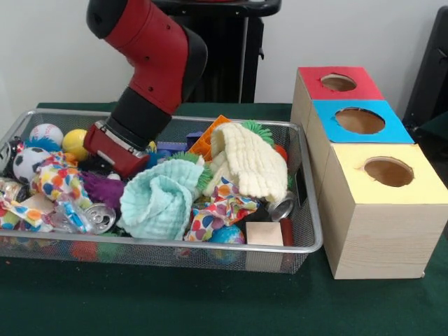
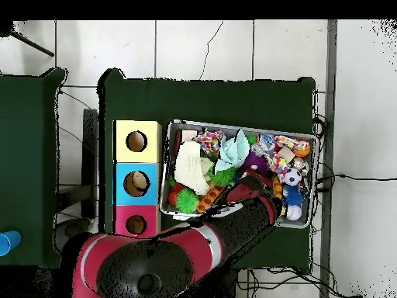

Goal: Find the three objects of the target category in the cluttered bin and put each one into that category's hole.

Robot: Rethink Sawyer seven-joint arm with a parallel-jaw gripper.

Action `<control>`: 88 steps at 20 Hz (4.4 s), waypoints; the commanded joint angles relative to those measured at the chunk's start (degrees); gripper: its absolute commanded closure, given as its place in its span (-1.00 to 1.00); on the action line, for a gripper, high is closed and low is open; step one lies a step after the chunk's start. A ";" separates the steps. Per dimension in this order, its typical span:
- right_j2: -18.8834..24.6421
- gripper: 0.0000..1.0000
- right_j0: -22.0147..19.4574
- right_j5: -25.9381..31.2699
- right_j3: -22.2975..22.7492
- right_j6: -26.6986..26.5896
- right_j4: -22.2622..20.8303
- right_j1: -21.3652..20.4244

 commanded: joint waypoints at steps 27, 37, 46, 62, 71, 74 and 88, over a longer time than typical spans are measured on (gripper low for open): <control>55.58 -1.00 -40.31 55.61 11.63 -17.93 -4.16 -22.99; 63.60 -1.00 -45.75 45.55 17.35 -14.80 -8.53 -22.75; 60.87 -1.00 -38.93 39.60 21.94 -2.33 -8.77 -27.15; 36.39 -1.00 -13.81 43.69 13.77 4.02 -13.70 -34.23; 35.38 -1.00 -11.55 47.26 17.01 -0.73 -12.85 -42.51; 32.94 -1.00 -12.39 45.18 14.59 -1.22 -15.27 -40.75; 24.43 -1.00 -15.36 32.76 2.95 1.46 -26.49 -27.29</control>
